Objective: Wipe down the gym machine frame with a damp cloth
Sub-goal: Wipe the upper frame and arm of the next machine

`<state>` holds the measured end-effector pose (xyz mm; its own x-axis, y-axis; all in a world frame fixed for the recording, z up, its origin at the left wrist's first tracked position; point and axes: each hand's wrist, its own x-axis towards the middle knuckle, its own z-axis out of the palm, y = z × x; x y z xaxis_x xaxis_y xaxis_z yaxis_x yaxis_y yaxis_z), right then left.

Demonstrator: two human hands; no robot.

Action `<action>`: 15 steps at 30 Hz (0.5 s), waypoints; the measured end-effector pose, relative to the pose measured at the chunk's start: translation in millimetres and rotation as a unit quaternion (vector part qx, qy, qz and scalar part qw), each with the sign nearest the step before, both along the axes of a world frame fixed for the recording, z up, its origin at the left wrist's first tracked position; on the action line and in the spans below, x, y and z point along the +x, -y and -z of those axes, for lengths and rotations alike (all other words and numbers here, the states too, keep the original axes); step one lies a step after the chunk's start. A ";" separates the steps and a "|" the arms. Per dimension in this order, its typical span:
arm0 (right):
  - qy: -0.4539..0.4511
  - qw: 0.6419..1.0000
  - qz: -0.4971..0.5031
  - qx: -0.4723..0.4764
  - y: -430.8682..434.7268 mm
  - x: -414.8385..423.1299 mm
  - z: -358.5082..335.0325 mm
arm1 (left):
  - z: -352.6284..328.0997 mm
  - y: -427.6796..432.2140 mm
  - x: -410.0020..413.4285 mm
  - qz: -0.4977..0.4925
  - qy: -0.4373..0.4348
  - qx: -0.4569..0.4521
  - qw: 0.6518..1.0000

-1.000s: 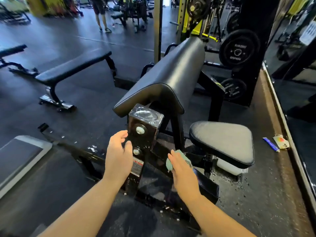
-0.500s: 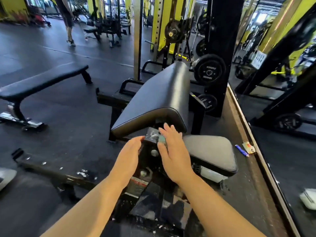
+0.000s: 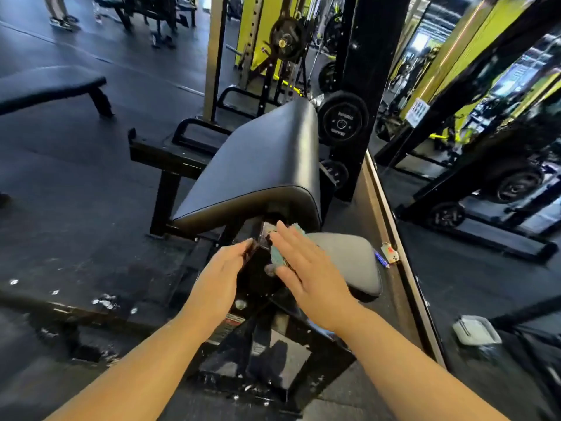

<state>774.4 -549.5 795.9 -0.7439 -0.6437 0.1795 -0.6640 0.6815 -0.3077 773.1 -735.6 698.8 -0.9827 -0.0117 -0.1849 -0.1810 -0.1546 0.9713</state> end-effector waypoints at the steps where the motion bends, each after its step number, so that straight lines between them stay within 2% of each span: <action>1: 0.012 1.000 0.002 0.015 2.5 -1.6 -3.1 | 10.5 3.2 -3.8 -0.002 -0.002 0.014 1.000; 4: 0.017 0.997 0.010 0.079 39.7 -24.2 -23.7 | -28.1 -8.4 13.3 -0.035 0.013 -0.011 0.999; 7: 0.025 0.992 0.017 0.120 61.0 -36.7 -31.2 | -42.9 -17.5 33.8 -0.051 -0.029 -0.054 0.997; 12: -0.016 0.997 0.011 0.076 11.0 -1.2 -5.8 | -45.0 -18.1 35.7 -0.031 -0.031 -0.055 0.998; 15: -0.006 0.995 0.021 0.097 16.8 -5.7 -3.3 | -44.9 -16.3 37.6 -0.031 -0.024 -0.029 0.999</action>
<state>768.7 -566.3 799.2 -0.7697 -0.6352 0.0632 -0.6361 0.7549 -0.1598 810.8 -719.3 743.7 -0.9875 -0.0822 -0.1346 -0.1256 -0.1064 0.9864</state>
